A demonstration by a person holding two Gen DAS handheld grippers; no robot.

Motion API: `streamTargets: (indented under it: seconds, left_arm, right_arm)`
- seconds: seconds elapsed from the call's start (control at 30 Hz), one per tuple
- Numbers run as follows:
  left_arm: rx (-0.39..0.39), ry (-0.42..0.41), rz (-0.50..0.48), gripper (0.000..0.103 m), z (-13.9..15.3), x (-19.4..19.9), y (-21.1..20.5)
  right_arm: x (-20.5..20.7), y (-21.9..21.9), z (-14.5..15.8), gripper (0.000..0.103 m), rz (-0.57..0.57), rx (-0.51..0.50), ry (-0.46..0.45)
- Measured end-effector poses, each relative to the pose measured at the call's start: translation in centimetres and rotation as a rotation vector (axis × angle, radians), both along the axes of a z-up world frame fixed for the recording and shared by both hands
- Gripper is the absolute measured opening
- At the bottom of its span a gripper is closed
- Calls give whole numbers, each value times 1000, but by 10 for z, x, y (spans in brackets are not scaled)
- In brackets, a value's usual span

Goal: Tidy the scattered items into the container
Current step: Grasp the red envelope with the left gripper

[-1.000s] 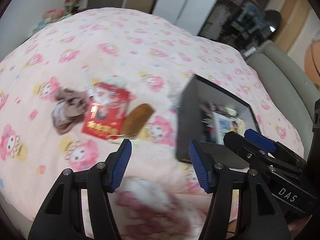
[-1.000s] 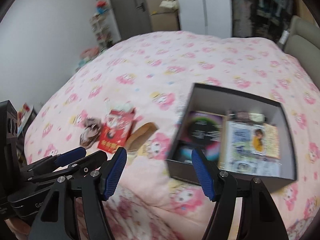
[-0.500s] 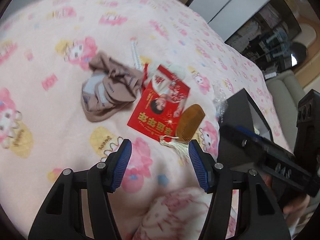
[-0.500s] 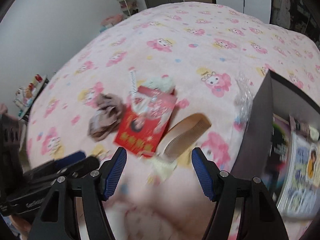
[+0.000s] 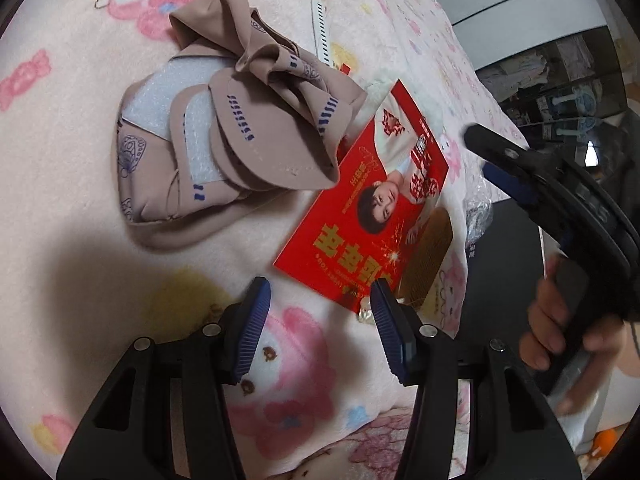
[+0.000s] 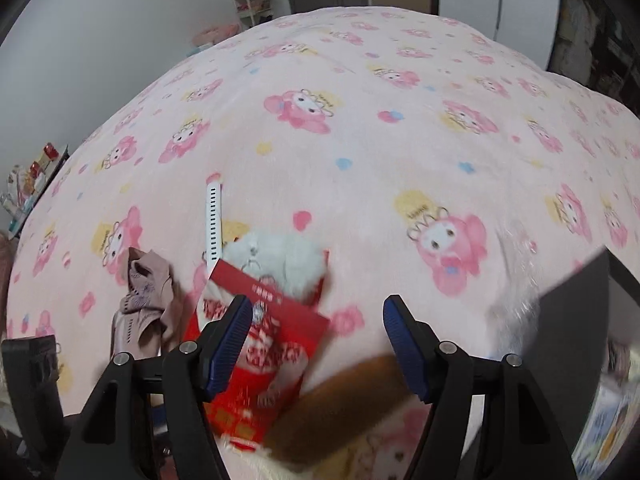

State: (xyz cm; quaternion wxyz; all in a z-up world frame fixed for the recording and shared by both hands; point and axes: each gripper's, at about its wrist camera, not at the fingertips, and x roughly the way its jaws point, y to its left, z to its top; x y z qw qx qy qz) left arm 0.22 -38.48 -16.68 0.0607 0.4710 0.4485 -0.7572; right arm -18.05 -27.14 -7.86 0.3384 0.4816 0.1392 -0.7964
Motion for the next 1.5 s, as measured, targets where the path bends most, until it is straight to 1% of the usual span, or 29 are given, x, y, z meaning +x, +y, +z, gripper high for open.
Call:
streamTargets:
  seconds: [0.07,0.1,0.13,0.2,0.23,0.33,0.43,0.5,0.57,0.63,0.7,0.77,0.87,0.93,1.0,1.07,1.1,1.2,1.27,1.33,1.37,1.43,1.47,1.5]
  left_arm:
    - [0,-13,18,46,0,-2,-1]
    - [-6,-15,24,42,0,-1,-2]
    - [-12,-10,30,40,3,-2,-2]
    - [-10,8,45,39,7,-3,-5]
    - [-11,17,48,39,8,-3,-8]
    - [-40,43,65,39,19,-4,-14]
    - [-66,48,92,39,27,-1,-22]
    - [-74,39,107,40,27,4,-25]
    - [-71,21,106,42,24,10,-23]
    - [-53,7,92,42,18,13,-19]
    - [-36,-2,74,43,10,14,-15]
    - [-39,-10,64,43,4,11,-13]
    - [-37,-5,76,43,0,6,-14]
    - [-38,1,89,43,-1,0,-14]
    - [-52,-1,89,43,0,-2,-14]
    - [-70,5,78,40,3,-2,-13]
    - [-75,12,78,40,6,-2,-12]
    - [-88,31,93,40,16,-1,-19]
    - [-112,38,108,41,23,0,-23]
    - [-130,39,113,41,26,2,-27]
    - [-128,31,115,44,24,2,-29]
    - [-123,-5,110,44,18,2,-29]
    - [-127,-15,110,45,16,3,-28]
    - [-129,-18,111,45,15,5,-28]
  right_arm:
    - [-6,-10,-13,66,26,27,-41]
    - [-7,-12,-18,66,36,30,-64]
    - [-6,-13,-24,66,52,29,-96]
    - [-3,-11,-34,66,74,16,-176]
    - [0,-9,-36,64,80,7,-201]
    - [19,-2,-34,60,124,-37,-253]
    - [40,6,-25,59,163,-66,-294]
    - [48,11,-20,60,164,-57,-283]
    - [46,16,-13,60,129,-43,-218]
    - [33,18,-7,60,75,-27,-144]
    - [15,17,-6,60,22,-8,-117]
    - [2,12,-7,60,10,-21,-115]
    - [-15,3,-17,60,2,-74,-140]
    - [-19,-3,-25,60,-10,-85,-163]
    - [-18,-6,-34,60,19,-89,-217]
    - [-10,-4,-38,60,47,-93,-256]
    - [-5,-3,-38,60,60,-94,-259]
    - [13,6,-30,56,54,-86,-205]
    - [23,14,-27,56,61,-95,-215]
    - [33,23,-27,56,74,-98,-264]
    - [37,26,-31,56,80,-90,-299]
    - [44,32,-41,56,77,-83,-374]
    - [46,34,-44,56,68,-86,-390]
    - [47,35,-45,56,62,-88,-383]
